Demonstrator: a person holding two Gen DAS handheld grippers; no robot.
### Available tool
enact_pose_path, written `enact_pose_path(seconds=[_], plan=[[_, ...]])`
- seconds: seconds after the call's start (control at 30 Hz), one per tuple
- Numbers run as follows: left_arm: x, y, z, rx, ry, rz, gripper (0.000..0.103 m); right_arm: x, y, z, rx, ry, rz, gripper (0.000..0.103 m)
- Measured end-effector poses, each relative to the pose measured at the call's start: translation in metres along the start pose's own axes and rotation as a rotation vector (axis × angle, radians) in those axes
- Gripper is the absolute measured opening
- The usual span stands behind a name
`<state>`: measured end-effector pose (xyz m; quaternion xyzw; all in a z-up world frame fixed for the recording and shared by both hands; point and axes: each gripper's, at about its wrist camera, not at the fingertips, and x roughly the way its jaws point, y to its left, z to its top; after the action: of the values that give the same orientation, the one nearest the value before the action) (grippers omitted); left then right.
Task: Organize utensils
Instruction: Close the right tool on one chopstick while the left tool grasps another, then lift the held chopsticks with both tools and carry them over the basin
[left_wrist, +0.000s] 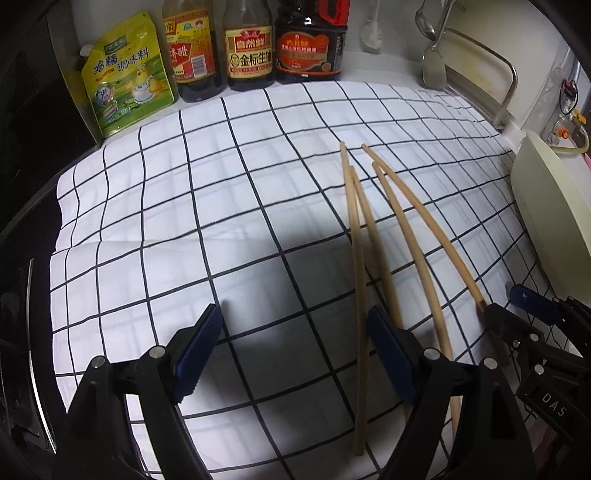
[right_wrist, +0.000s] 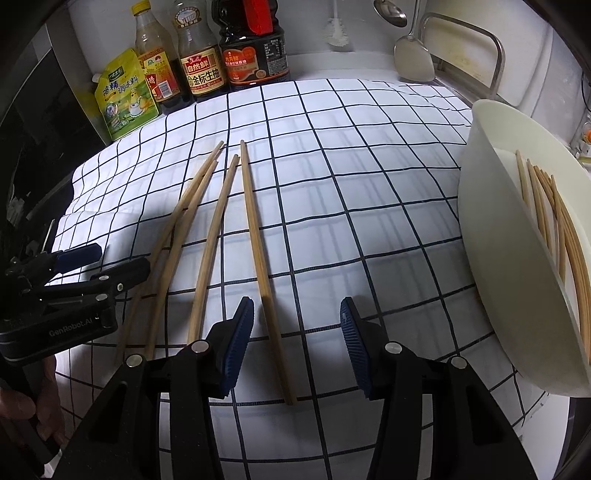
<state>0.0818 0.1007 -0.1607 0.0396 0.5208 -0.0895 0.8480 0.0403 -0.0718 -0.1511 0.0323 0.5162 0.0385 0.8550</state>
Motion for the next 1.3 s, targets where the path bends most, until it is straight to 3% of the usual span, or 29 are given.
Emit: enact_pose_path(seconds=[0.5, 0.6, 0.67, 0.73, 0.87, 1.3], plan=[[0.012, -0.011, 0.015, 0.041, -0.019, 0.051, 0.084, 0.011, 0.012, 0.004, -0.11, -0.017, -0.054, 0.047], [0.012, -0.014, 0.017, 0.051, -0.025, 0.027, 0.073, 0.013, 0.014, 0.006, -0.129, -0.022, -0.051, 0.046], [0.011, -0.017, 0.018, 0.057, -0.028, 0.006, 0.06, 0.014, 0.016, 0.008, -0.14, -0.023, -0.046, 0.043], [0.009, -0.021, 0.018, 0.073, -0.033, -0.004, 0.045, 0.015, 0.019, 0.008, -0.159, -0.025, -0.038, 0.035], [0.006, -0.029, 0.016, 0.102, -0.025, -0.03, 0.008, 0.015, 0.028, 0.01, -0.191, -0.017, -0.023, 0.007], [-0.026, -0.015, 0.014, 0.067, -0.022, -0.061, 0.007, -0.017, 0.021, 0.012, -0.08, -0.033, 0.089, 0.006]])
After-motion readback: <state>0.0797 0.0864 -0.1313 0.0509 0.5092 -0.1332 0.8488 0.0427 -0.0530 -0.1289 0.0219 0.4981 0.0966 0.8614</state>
